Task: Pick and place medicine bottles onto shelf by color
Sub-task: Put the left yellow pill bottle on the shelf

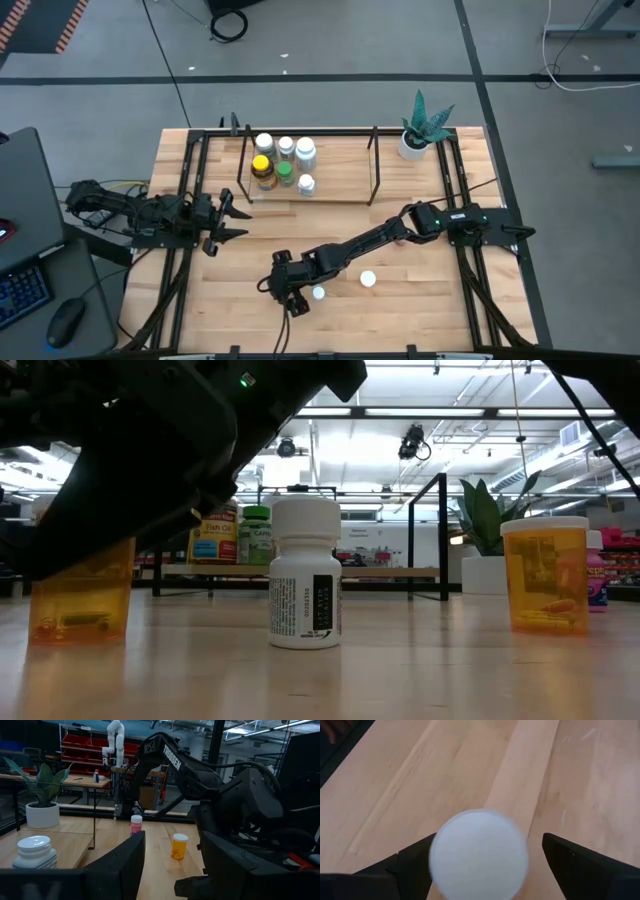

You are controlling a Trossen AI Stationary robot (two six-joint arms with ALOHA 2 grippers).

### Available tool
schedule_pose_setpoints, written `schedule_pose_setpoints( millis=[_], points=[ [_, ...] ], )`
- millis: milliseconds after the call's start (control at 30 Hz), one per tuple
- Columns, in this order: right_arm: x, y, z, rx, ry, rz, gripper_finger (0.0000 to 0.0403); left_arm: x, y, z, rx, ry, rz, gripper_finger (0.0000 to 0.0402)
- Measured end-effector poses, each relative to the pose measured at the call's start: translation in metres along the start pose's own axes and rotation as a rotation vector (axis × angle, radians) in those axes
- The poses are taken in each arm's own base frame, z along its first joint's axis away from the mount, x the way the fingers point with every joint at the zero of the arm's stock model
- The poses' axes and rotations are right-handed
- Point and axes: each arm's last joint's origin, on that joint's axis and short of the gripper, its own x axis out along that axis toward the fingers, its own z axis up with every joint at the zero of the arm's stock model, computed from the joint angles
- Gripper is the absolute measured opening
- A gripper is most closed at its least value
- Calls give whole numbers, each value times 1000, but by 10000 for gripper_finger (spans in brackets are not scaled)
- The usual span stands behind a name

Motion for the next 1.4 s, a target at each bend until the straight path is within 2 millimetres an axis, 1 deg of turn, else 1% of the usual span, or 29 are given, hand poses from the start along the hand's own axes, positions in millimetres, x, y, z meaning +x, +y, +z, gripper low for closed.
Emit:
schedule_pose_setpoints(
  millis=[467, 733, 1100, 1333, 1400],
  points=[
    [0, -11, 0, 23, -8, -22, 293, 0, 0, 0, 0, 0, 0, 196],
    [0, -25, -2, 86, 3, -40, 262, 0, 0, 0, 0, 0, 0, 197],
    [-1, -40, -3, 108, 4, -61, 221, 0, 0, 0, 0, 0, 0, 194],
    [-4, -49, -3, 127, 1, -73, 212, 0, 0, 0, 0, 0, 0, 197],
    [-9, -53, 0, 142, -4, -78, 213, 0, 0, 0, 0, 1, 0, 195]
  ],
)
